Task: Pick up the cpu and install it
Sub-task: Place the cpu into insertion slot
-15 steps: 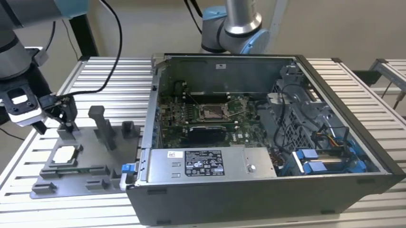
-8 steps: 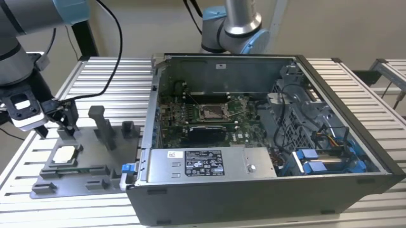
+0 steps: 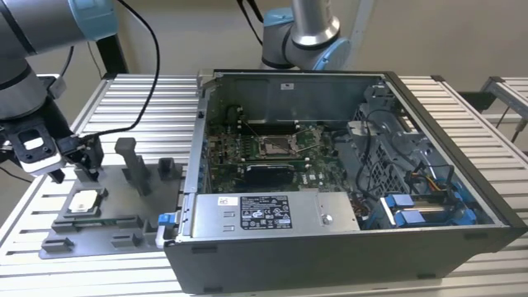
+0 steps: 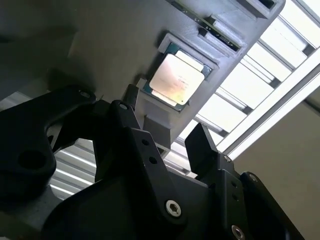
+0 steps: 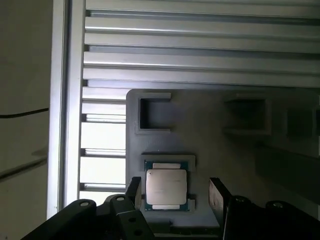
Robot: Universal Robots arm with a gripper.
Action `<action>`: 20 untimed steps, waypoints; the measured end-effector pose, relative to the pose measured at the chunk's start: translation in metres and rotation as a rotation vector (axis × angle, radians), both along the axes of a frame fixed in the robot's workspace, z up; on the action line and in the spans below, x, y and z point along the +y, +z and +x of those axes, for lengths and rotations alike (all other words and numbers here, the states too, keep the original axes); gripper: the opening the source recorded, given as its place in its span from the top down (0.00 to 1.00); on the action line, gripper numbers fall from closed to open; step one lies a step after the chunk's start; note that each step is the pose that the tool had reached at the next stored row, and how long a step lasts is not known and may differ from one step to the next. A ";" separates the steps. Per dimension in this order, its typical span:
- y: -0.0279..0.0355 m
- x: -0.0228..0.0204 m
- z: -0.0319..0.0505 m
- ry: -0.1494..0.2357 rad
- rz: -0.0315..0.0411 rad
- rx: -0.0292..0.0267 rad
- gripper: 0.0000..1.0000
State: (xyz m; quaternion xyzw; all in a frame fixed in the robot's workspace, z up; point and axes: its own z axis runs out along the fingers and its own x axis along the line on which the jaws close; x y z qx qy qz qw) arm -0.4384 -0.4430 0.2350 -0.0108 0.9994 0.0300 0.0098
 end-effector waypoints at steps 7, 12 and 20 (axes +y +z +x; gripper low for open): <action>-0.0104 -0.0002 -0.0007 0.008 0.0058 -0.0001 0.00; -0.0164 -0.0003 -0.0017 0.011 0.0062 0.0001 0.00; -0.0173 -0.0002 -0.0017 0.011 0.0062 0.0000 0.00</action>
